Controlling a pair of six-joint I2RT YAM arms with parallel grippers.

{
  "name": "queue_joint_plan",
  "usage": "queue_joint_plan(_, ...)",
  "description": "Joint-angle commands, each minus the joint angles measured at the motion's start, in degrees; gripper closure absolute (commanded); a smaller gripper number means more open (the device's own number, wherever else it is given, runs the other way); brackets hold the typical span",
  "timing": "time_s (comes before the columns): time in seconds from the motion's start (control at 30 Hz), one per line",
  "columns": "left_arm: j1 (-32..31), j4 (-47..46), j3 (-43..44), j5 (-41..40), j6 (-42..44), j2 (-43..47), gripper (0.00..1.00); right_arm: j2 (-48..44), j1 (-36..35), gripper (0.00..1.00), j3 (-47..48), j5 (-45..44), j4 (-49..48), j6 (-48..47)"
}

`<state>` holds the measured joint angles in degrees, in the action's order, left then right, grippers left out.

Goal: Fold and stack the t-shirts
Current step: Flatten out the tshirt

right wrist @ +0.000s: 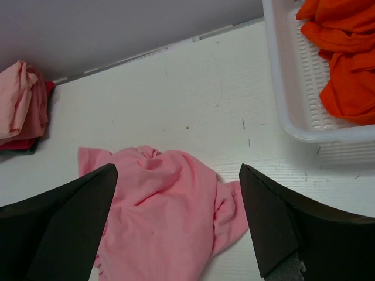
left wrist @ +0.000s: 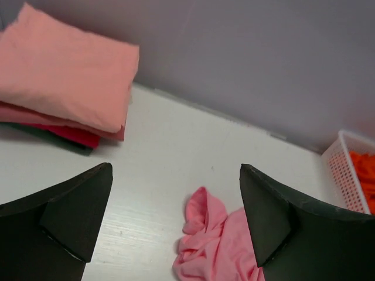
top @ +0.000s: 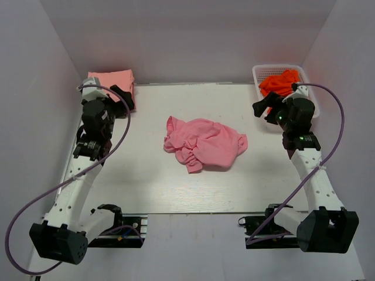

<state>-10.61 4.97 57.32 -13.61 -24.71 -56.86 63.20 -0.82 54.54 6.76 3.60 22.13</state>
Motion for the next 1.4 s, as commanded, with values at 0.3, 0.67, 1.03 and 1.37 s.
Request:
queue_joint_plan(0.3,-0.81,9.34,10.41,24.05,4.22,-24.06,0.00,5.61,-0.06,0.10,1.16,3.50,1.41,-5.25)
queue_joint_plan(0.67,-7.13,24.36,37.12,21.44,5.55,-59.40,0.04,32.68,-6.38,0.10,22.44,10.29,12.93,-12.20)
queue_joint_plan(1.03,-10.66,30.89,44.19,15.03,6.69,-69.09,0.66,45.97,-12.19,0.10,30.63,-11.24,20.85,-13.61)
queue_joint_plan(1.37,-10.66,29.05,38.84,12.55,5.46,-64.26,1.00,47.02,-12.45,0.12,22.19,-10.02,20.67,-13.78)
